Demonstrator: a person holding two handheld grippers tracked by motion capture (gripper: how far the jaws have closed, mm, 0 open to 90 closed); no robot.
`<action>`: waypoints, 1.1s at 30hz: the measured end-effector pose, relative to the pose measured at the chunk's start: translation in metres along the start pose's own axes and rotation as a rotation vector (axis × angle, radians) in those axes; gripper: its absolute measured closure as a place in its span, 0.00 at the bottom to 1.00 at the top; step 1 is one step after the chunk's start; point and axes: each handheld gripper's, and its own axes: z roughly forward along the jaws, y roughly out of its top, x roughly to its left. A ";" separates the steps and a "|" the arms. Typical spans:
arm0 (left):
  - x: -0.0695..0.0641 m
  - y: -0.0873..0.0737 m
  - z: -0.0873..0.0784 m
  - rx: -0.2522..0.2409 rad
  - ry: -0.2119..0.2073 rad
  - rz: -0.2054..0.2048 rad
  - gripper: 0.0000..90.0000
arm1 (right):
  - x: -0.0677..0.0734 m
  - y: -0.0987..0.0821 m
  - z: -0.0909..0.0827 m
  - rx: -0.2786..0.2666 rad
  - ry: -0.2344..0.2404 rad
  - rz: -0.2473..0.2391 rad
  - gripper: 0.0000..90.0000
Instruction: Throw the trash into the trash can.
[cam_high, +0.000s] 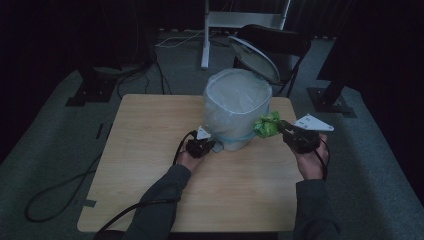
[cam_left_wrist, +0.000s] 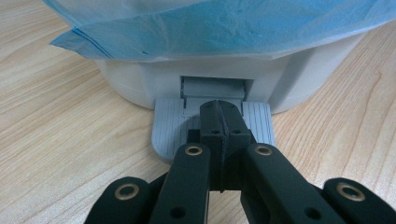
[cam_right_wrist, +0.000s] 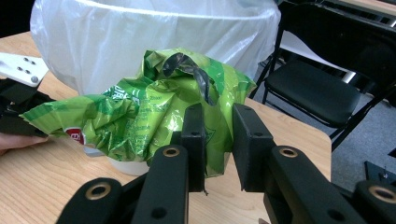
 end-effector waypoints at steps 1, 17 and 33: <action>0.000 0.000 0.000 0.000 0.000 0.000 1.00 | 0.000 0.001 -0.001 -0.001 -0.001 -0.001 0.84; 0.000 0.000 0.000 0.000 0.000 -0.001 1.00 | -0.001 0.018 -0.009 -0.032 -0.007 -0.024 0.84; 0.000 0.000 0.000 0.003 0.002 0.004 1.00 | 0.000 0.048 -0.020 -0.076 -0.025 -0.056 0.84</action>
